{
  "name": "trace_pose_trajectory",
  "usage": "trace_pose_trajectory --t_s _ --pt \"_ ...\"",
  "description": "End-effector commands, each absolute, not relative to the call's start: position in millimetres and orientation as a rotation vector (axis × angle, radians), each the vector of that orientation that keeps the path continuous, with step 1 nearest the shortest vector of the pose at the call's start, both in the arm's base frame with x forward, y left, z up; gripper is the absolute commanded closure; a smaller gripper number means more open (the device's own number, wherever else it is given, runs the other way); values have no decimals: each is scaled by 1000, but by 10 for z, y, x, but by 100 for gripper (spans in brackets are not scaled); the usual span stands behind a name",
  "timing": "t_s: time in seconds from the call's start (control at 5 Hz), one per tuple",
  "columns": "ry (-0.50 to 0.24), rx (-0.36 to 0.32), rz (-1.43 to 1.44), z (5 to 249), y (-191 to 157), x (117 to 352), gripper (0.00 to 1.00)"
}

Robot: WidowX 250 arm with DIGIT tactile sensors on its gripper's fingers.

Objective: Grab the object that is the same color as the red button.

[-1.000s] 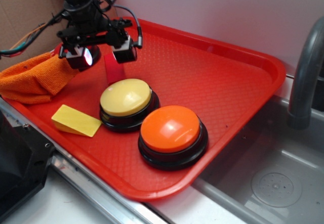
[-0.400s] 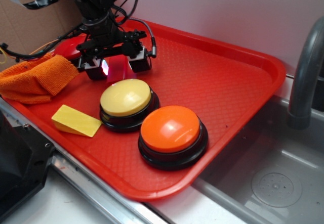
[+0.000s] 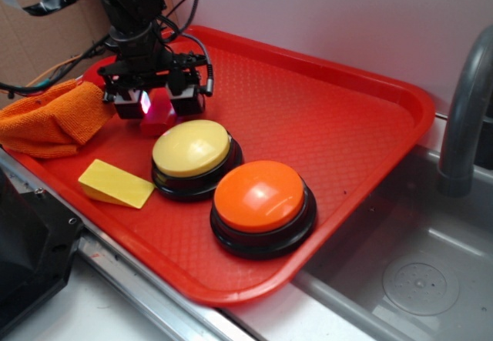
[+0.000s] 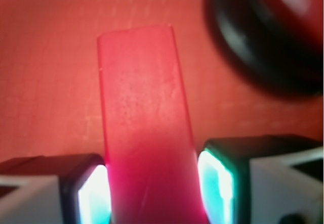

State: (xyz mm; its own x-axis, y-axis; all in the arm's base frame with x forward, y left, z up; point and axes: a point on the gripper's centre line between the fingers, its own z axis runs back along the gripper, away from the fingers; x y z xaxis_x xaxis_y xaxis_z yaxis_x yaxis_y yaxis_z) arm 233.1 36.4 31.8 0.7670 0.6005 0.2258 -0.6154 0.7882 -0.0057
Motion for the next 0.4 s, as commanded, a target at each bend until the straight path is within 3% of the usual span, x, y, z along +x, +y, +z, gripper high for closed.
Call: trace_pose_trajectory --t_s 0.0,0.2 --pt "-275 -1 180 1191 150 2468 100" --pt "-207 4 19 1552 -24 2447 100"
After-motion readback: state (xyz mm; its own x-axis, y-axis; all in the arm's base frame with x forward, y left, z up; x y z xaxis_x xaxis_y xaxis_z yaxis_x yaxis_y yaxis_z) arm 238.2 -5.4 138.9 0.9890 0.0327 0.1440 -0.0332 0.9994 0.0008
